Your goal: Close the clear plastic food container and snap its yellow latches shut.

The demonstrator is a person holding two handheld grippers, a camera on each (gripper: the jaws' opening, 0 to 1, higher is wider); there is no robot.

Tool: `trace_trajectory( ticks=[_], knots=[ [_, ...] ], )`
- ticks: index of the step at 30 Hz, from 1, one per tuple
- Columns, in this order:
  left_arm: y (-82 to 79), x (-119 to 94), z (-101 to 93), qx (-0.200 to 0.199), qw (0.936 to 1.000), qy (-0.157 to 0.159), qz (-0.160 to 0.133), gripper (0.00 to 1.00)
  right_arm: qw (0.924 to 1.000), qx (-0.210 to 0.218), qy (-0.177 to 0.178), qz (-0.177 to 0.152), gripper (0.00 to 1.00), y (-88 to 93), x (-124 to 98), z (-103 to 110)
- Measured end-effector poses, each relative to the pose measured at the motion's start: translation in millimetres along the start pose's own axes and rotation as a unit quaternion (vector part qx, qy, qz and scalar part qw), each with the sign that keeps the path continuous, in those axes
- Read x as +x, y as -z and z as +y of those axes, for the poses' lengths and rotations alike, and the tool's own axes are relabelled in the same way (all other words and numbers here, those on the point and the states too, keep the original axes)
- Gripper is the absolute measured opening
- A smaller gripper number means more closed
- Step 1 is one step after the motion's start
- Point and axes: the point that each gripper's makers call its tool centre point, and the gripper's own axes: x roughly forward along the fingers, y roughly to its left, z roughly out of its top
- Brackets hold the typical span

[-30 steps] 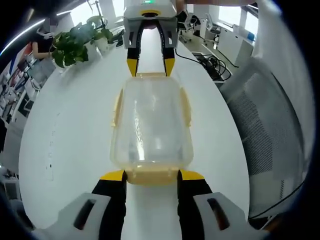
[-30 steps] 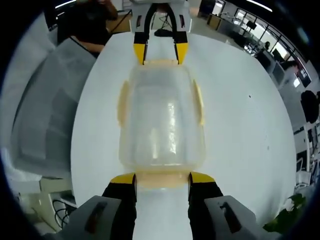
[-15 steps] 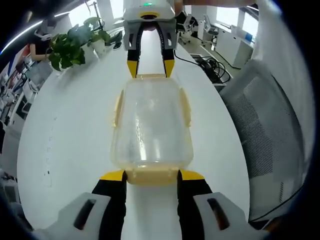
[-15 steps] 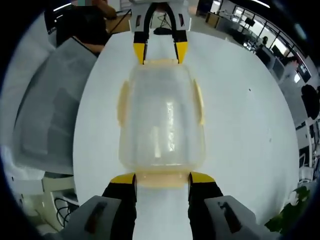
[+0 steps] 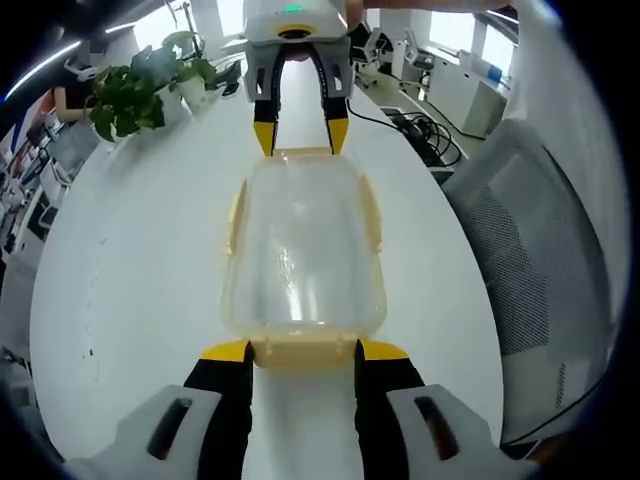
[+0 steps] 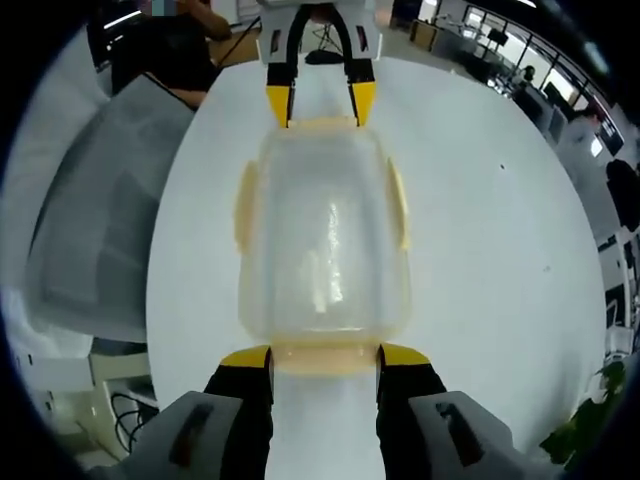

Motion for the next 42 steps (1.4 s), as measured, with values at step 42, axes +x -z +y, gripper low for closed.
trace_trajectory(
  ticks=[42],
  knots=[
    [10.0, -1.0, -1.2, -0.095, 0.9951, -0.009, -0.022, 0.48, 0.9951, 0.092, 0.015, -0.034, 0.51, -0.2, -12.8, 3.1]
  ],
)
